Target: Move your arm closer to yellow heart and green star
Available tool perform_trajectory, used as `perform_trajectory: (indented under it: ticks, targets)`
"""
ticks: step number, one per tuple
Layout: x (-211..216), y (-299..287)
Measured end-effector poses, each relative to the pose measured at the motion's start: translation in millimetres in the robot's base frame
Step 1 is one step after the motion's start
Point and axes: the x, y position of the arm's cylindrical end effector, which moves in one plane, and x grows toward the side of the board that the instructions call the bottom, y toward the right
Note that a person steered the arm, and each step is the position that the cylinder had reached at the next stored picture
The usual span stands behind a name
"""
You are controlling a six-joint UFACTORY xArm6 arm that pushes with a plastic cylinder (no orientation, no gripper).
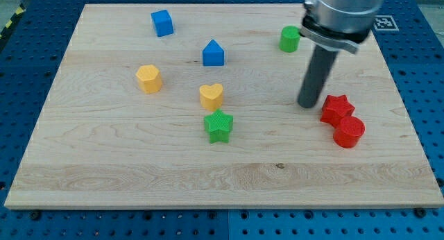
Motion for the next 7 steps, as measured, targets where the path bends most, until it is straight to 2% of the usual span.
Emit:
perform_trajectory:
  ticks: [1,3,4,6,7]
  targets:
    - [-28.2,-16.1]
    - [-67.9,29.2]
    - [-60.6,10.5]
    - [25.0,-80.8]
    - [26.5,-83.3]
